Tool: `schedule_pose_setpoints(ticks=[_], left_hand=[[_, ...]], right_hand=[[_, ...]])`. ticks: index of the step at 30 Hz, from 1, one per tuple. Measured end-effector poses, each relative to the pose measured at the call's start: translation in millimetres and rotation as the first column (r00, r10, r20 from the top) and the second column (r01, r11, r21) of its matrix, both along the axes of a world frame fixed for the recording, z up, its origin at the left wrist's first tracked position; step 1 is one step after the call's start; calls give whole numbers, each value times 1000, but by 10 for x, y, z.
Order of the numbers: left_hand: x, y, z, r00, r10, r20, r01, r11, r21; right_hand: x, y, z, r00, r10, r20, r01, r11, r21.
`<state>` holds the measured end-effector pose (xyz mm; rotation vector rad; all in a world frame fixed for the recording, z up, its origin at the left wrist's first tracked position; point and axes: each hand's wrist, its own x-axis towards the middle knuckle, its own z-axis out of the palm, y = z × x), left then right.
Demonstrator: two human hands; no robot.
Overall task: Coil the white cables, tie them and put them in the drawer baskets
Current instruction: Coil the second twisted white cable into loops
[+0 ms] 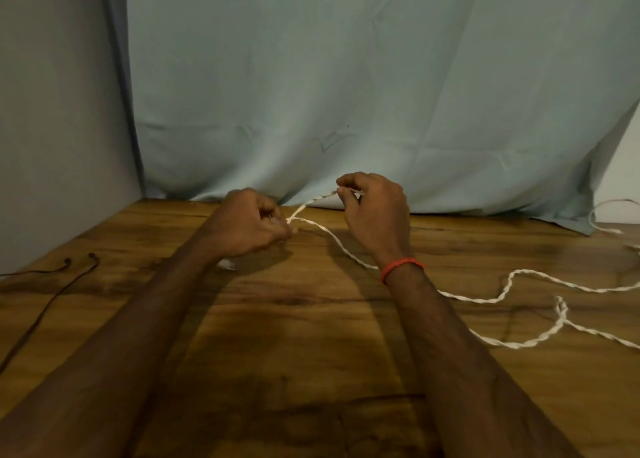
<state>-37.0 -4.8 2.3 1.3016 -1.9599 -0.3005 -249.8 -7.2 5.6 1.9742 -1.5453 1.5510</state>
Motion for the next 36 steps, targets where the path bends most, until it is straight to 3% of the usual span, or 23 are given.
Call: schedule_pose_setpoints(ticks=[4,9,13,16,19,20,22,23,25,28,30,33,36], left_hand=[[-20,-50,-42,975,-60,-215,27,988,-154],[-47,-143,-162,949,-144,-280,62,957,-283],[-76,-114,-209,940,-55,-336,-41,961,-273],[-29,-121,-214,966,122,-229,-207,894,-398],[38,-156,-191,973,203,-106,-228,805,-548],[54,-150,-187,984,167,-68,-175,791,-586],[60,-122,-184,994,105,8,-75,762,-643],[54,-104,-181,997,78,29,-40,756,-653],[40,-57,-157,999,29,22,-8,762,-648],[-18,-3,-149,996,-76,-41,37,804,-594],[-70,20,-165,981,-145,-131,74,894,-441],[-129,-29,-205,903,-183,-388,124,977,-171],[-160,-60,-215,858,-142,-494,98,989,-113]], right_hand=[[87,48,53,964,120,239,-134,990,41],[227,94,80,829,238,506,-300,953,42],[320,151,58,740,352,573,-467,882,61],[344,222,31,728,407,551,-556,821,128],[354,227,11,785,434,441,-562,798,215],[354,203,4,861,405,308,-486,835,259],[312,143,-27,966,221,-137,-171,936,308],[288,140,-44,941,102,-324,-5,958,288],[237,127,-63,906,8,-424,125,950,285],[214,91,-61,974,93,-208,-20,943,332],[258,100,-28,989,143,-44,-124,947,296],[357,156,25,964,225,142,-255,932,256],[461,235,41,905,356,233,-407,884,228]])
